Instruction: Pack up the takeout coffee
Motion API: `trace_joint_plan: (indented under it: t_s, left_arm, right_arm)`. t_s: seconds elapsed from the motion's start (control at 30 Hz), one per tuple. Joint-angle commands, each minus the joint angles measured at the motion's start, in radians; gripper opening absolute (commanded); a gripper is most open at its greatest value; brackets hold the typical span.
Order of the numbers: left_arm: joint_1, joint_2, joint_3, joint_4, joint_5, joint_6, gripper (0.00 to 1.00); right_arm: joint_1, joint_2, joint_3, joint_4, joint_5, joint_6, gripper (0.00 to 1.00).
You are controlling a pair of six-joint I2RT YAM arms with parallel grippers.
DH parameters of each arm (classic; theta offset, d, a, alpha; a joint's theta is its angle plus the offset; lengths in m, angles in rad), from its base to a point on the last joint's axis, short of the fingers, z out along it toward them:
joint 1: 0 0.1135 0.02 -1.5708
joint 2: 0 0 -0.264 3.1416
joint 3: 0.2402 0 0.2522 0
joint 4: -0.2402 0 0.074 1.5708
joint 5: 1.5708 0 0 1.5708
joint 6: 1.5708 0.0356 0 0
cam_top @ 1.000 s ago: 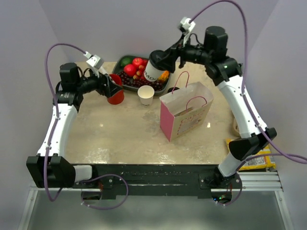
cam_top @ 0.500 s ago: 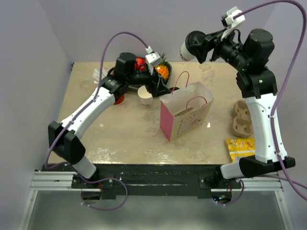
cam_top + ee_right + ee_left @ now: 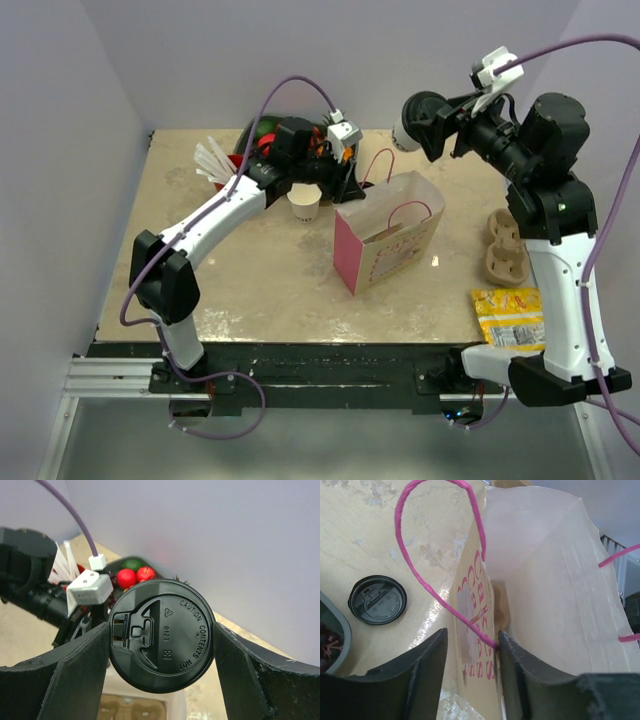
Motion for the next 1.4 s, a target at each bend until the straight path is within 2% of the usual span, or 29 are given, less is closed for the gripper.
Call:
trace_joint_plan:
  t_s: [0.0,0.03,0.13,0.2,0.27,0.47,0.83,1.07,1.2,1.37]
  left_arm:
    - [-0.012,-0.014,0.042,0.01,0.055,0.013,0.44]
    - [-0.012,-0.017,0.042,0.009,0.065,0.016,0.41]
    - [-0.015,-0.019,0.057,-0.016,0.111,0.037,0.17]
    - [-0.016,-0.005,0.072,-0.054,0.13,0.053,0.11]
    - [-0.016,-0.008,0.078,-0.066,0.135,0.053,0.01]
    - [-0.018,-0.058,0.071,-0.053,0.113,0.116,0.0]
    - [-0.033,-0.163,0.017,-0.068,0.098,0.217,0.0]
    - [-0.05,-0.213,-0.06,-0.051,0.078,0.206,0.0]
    - [-0.079,-0.261,-0.144,-0.023,0.014,0.218,0.0]
    - [-0.096,-0.267,-0.175,-0.016,0.003,0.197,0.0]
  right_arm:
    - [-0.004,-0.048,-0.047,-0.057,0.001,-0.071,0.75]
    - [-0.003,-0.049,-0.051,-0.062,-0.007,-0.076,0.75]
    - [-0.003,-0.048,-0.056,-0.092,-0.04,-0.089,0.75]
    - [-0.004,-0.048,-0.056,-0.109,-0.056,-0.097,0.74]
    - [-0.004,-0.046,-0.05,-0.123,-0.092,-0.102,0.74]
    - [-0.004,-0.074,-0.047,-0.198,-0.198,-0.154,0.73]
    - [-0.004,-0.189,-0.147,-0.301,-0.367,-0.272,0.72]
    - [-0.003,-0.209,-0.211,-0.309,-0.425,-0.304,0.72]
    - [-0.001,-0.221,-0.24,-0.318,-0.451,-0.333,0.72]
    - [-0.001,-0.224,-0.24,-0.376,-0.471,-0.404,0.72]
